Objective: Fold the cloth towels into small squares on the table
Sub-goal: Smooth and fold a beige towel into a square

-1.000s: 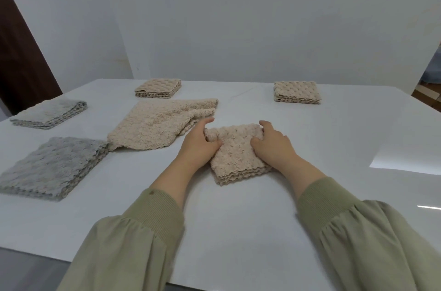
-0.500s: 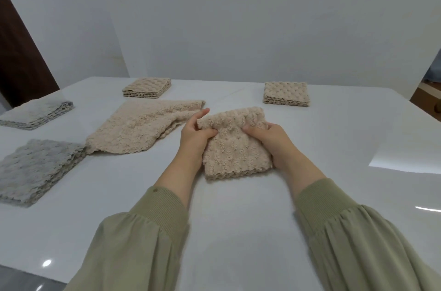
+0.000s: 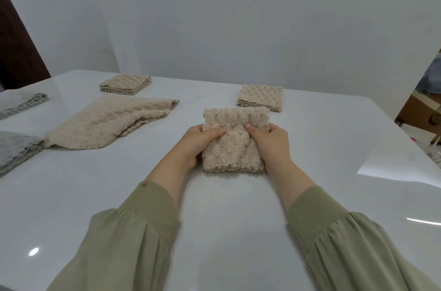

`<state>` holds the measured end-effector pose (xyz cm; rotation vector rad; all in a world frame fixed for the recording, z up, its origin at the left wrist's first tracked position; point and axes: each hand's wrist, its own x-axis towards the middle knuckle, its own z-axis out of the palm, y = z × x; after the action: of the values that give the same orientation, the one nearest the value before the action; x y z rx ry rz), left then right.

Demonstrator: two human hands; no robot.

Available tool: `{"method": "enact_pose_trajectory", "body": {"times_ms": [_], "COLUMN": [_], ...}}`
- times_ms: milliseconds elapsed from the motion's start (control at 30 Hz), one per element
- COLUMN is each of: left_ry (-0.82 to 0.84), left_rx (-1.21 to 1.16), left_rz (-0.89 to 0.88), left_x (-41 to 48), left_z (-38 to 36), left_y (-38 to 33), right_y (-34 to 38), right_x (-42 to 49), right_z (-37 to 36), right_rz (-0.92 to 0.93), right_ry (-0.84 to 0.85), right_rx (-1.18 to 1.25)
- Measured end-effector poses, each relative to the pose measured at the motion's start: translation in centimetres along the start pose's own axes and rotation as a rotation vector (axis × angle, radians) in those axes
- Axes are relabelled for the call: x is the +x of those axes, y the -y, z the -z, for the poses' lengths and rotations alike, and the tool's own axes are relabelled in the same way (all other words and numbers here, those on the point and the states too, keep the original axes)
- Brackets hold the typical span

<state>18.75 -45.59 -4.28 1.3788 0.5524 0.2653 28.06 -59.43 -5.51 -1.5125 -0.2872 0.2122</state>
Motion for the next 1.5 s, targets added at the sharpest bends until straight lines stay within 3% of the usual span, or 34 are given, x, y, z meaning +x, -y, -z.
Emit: {"method": "enact_pose_trajectory", "body": {"times_ms": [167,400,600,733,833,967,1100,1233,1367,1500], "left_ry": [-0.088,-0.275,-0.305,-0.436,-0.524,-0.406,-0.393,-0.270,-0.151,-0.131], "left_rx": [0.085,0.060,0.257,0.257,0.395,0.730,0.757,0.873,1.012,1.179], "left_rz": [-0.071,-0.155,-0.149,-0.231,-0.318,-0.446,-0.474,-0.508,-0.552,-0.528], "left_x": [-1.6,-4.9,-7.9,-8.0,-6.7,-4.4,-2.7,-2.4,-3.2,-3.5], "left_z": [-4.9,-12.4,-19.9,-25.0,-28.4,-31.0,-30.9,-30.9,-30.7,-30.8], "left_y": [0.6,2.2,4.0,5.4,5.9,6.0,5.6,5.7,6.4,6.5], "right_y": [0.4,0.4,0.5,0.6,0.7,0.6,0.5,0.6,0.6,0.2], "right_x": [-0.5,-1.5,-1.6,-1.8,-1.1,1.0,2.0,2.8,2.9,2.8], "right_z": [4.4,12.7,20.2,23.9,26.1,28.1,28.7,29.3,29.0,28.2], "right_rz": [0.037,0.052,0.155,0.175,0.197,0.296,0.259,0.246,0.192,0.166], "right_ry": [-0.062,0.015,-0.126,-0.180,-0.241,-0.320,-0.321,-0.318,-0.245,-0.031], "right_rx": [-0.041,-0.145,-0.345,-0.364,-0.387,-0.521,-0.593,-0.659,-0.968,-1.224]}}
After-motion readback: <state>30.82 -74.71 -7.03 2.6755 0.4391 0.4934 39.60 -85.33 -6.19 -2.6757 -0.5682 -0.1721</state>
